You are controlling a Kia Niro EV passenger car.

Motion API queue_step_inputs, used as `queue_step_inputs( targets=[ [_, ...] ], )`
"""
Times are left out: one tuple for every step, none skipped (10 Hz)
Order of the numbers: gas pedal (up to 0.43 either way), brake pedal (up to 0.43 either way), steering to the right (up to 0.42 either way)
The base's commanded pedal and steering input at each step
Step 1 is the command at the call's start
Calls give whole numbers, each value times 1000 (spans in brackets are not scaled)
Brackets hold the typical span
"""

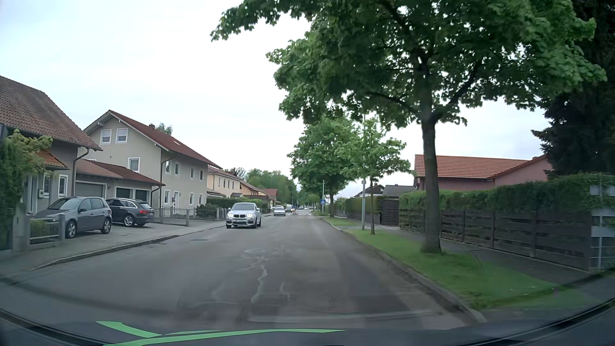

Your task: Follow the waypoints while adhering to traffic rules and regulations

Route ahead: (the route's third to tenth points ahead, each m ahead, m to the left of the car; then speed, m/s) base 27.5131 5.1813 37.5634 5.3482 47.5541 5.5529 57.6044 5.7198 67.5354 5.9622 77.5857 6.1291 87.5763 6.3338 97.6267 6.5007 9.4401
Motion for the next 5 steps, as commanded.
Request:
queue_step_inputs(
  targets=[
    [87, 0, -1],
    [87, 0, -1],
    [87, 0, -1],
    [87, 0, 0],
    [87, 0, 0]
  ],
)
